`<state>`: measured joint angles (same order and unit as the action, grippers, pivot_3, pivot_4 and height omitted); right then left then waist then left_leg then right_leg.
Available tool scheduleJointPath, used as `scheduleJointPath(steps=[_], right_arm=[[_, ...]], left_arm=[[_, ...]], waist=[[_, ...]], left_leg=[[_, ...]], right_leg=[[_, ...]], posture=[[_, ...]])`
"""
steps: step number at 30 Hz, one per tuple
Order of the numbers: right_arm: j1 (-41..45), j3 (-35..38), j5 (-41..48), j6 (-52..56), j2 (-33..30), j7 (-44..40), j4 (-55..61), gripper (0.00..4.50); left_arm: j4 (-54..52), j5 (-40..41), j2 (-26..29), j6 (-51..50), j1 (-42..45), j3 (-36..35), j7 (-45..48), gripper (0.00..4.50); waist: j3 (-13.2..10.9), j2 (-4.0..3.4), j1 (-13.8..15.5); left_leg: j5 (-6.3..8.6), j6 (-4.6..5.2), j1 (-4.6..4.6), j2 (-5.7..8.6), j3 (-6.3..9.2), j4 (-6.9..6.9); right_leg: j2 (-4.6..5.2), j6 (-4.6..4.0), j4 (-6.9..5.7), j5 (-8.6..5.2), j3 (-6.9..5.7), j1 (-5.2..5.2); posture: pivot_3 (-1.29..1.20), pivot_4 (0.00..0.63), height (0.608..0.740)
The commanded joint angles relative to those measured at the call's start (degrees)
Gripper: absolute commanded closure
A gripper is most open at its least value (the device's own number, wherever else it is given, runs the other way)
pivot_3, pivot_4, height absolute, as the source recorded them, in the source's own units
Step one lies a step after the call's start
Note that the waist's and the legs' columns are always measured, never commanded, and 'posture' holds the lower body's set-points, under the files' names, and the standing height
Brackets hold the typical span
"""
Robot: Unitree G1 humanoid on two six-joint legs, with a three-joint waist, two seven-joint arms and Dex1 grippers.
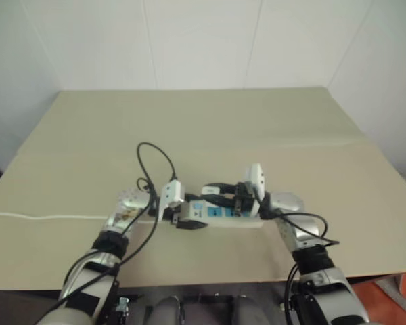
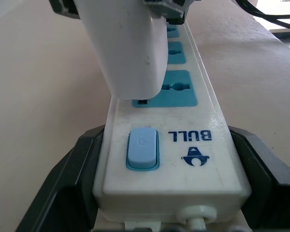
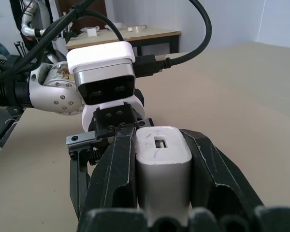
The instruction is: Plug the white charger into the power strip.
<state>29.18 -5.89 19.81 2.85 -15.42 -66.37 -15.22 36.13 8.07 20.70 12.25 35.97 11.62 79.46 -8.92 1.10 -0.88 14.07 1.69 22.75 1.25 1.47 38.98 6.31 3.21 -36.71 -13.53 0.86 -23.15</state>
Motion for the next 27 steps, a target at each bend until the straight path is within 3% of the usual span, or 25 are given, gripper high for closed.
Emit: scheduleJointPath(steps=[1, 15, 20, 27], right_arm=[[0.5, 0.9, 1.0, -1.4, -0.5, -0.8, 0.9, 3.38], [1.8, -0.3, -2.6, -6.3, -2.2, -2.2, -7.2, 3.38], [0.6, -0.6, -4.4, -10.3, -5.6, -4.4, -12.8, 3.38], [0.5, -1.2, -5.0, -12.2, -9.6, -5.9, -17.6, 3.38]], left_arm=[[-0.5, -1.5, 0.7, -0.4, -0.9, 1.7, 0.7, 1.21], [-0.2, -1.4, 0.4, -0.6, -0.6, 2.0, 0.8, 1.21], [-0.3, -1.3, 0.9, -0.9, -0.7, 1.8, 0.7, 1.21], [-0.5, -1.1, 1.5, -1.1, -1.0, 2.0, 0.3, 1.21]], waist=[[0.0, 0.0, 0.0], [0.0, 0.0, 0.0], [0.0, 0.0, 0.2], [0.0, 0.0, 0.4]], left_leg=[[0.0, 0.0, 0.0, 0.0, 0.0, 0.0], [0.0, 0.0, -0.02, 0.01, 0.0, 0.0], [0.0, 0.0, -0.14, 0.01, 0.0, 0.0], [0.02, 0.01, -0.72, -0.01, 0.05, -0.12]], right_leg=[[0.0, 0.0, 0.0, 0.0, 0.0, 0.0], [0.0, 0.0, 0.01, 0.0, 0.0, 0.02], [0.01, 0.0, 0.02, 0.0, 0.0, 0.16], [0.0, 0.01, 0.62, -0.03, -0.05, 0.92]], posture=[[0.0, 0.15, 0.74], [0.0, 0.15, 0.74], [0.0, 0.15, 0.74], [0.0, 0.15, 0.74]])
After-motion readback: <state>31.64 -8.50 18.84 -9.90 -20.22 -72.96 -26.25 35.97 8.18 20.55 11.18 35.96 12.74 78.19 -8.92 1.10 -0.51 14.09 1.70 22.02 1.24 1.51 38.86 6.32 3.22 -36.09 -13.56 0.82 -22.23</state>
